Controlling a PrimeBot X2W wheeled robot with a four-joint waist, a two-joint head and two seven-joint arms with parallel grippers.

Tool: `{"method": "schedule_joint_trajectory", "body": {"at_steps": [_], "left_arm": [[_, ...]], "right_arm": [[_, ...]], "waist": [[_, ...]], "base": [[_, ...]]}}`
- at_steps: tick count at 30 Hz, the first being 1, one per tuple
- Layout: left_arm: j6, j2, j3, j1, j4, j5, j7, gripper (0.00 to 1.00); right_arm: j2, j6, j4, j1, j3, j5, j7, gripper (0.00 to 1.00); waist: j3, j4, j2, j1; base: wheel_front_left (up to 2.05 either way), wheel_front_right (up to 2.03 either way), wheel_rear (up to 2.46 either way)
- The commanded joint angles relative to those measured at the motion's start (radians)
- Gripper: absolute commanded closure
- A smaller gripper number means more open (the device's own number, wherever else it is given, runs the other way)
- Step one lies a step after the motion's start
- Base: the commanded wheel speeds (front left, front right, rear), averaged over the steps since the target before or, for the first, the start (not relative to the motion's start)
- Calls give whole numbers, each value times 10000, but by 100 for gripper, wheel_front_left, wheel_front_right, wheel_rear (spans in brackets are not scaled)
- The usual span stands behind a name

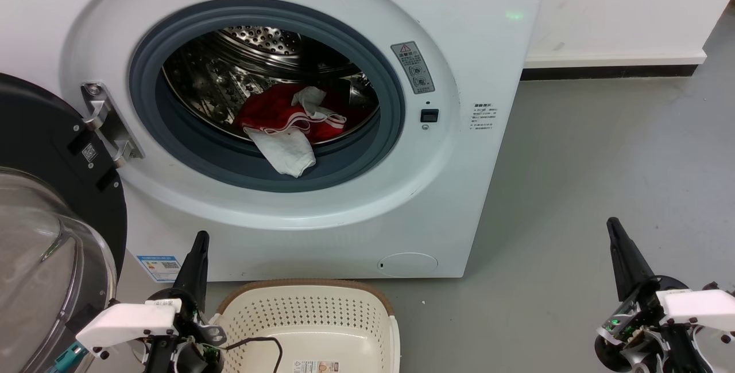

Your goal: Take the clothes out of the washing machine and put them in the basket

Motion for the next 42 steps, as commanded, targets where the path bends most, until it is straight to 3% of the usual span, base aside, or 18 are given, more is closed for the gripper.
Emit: {"method": "schedule_joint_trajectory", "body": {"at_steps": [1, 25, 26, 33, 42], "left_arm": [[-23, 1, 18, -57, -2, -11, 15, 100], [-23, 1, 18, -57, -2, -7, 15, 100], [0, 0, 0, 0, -2, -3, -3, 0], [0, -25, -73, 302, 176, 120, -181, 0], [76, -21, 15, 362, -223, 1253, -582, 0]], "right_arm": [[32, -3, 18, -136, 1, -45, 4, 100], [32, -3, 18, -136, 2, -44, 3, 100], [0, 0, -1, 1, 0, -2, -3, 0], [12, -2, 203, 304, 77, -141, -178, 0], [12, -2, -164, 459, 147, -1185, -578, 0]], "waist": [[0, 0, 0, 0], [0, 0, 0, 0], [0, 0, 0, 0], [5, 7, 0, 0], [24, 17, 0, 0]], "base": [[0, 0, 0], [0, 0, 0], [0, 0, 0], [0, 0, 0], [0, 0, 0]]}}
